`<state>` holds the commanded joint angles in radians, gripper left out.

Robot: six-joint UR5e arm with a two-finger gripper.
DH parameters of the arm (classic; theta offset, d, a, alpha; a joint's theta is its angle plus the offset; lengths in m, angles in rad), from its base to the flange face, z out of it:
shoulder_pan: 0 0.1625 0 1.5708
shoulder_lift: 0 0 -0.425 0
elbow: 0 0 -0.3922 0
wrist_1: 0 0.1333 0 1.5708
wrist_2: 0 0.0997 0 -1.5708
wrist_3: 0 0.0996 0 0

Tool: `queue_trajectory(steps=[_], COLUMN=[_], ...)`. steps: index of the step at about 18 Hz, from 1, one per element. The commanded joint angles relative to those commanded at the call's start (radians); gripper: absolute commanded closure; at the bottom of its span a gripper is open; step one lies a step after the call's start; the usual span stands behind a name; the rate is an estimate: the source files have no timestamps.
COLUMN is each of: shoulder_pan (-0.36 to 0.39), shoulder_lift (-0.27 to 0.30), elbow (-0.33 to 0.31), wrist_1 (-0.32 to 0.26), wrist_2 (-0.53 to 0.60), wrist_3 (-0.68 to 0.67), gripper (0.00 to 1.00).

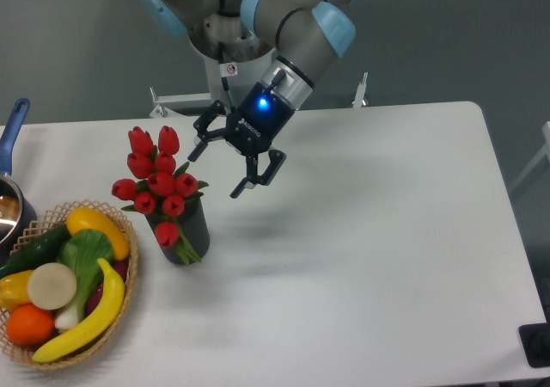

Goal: Pick up the flowers from the vase
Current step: 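Close the gripper around the tulip stems above the vase rim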

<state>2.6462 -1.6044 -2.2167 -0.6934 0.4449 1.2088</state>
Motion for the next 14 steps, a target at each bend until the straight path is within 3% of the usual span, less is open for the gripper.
queue_trajectory(steps=[7, 14], shoulder_pan=[-0.066, -0.101], shoulder_lift=[-0.064, -0.074], elbow=[0.043, 0.054], wrist_1=[0.002, 0.002], wrist_2=[0.000, 0.000], wrist_3=[0.005, 0.028], gripper=[0.00, 0.03])
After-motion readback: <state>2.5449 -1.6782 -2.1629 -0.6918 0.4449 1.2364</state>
